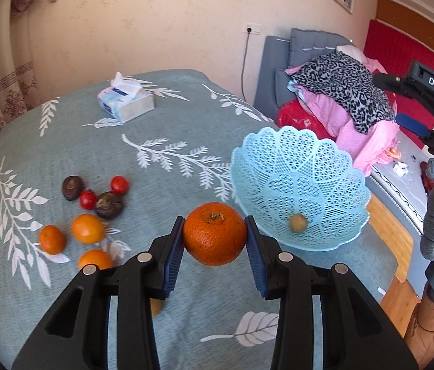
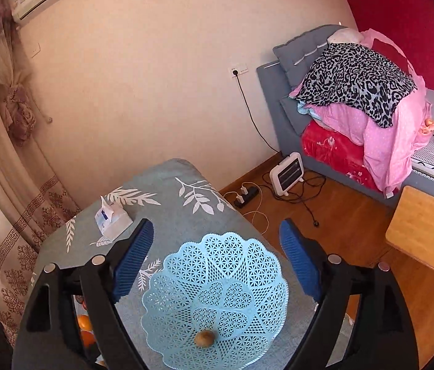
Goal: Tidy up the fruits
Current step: 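Carry the tan fruit into the blue basket and open the right gripper while the left gripper lifts the orange, then lower the orange into the blue basket and open the left gripper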
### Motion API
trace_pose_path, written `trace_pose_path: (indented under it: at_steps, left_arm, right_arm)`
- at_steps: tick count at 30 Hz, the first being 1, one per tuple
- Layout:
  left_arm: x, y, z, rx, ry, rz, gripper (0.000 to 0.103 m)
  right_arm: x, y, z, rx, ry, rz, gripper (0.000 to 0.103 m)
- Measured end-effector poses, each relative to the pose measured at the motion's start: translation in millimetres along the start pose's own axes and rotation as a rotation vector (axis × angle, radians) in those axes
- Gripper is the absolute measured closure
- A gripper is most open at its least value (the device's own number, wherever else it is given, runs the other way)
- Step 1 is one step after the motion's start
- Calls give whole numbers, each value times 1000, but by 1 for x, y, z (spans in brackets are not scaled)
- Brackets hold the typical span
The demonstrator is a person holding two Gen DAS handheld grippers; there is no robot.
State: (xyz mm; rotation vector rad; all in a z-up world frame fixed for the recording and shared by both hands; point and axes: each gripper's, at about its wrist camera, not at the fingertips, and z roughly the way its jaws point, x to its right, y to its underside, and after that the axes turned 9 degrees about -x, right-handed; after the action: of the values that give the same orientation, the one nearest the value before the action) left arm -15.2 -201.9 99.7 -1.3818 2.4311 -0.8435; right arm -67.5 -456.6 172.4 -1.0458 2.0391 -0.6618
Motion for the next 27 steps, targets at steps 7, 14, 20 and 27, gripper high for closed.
trace_pose_path:
  at_steps: [7, 14, 20, 27]
  left_arm:
    - [49, -22, 32, -65, 79, 80, 64]
    - [70, -33, 36, -50, 73, 116, 30]
    - [63, -34, 12, 47, -8, 132, 14]
    - [32, -39, -17, 105, -89, 72, 11]
  right_arm:
    - [14, -8, -8, 14, -22, 41, 18]
    - [16, -8, -8, 10, -30, 53, 17]
    - [12, -4, -13, 32, -68, 62, 10]
    - [-2, -1, -29, 71, -96, 22, 8]
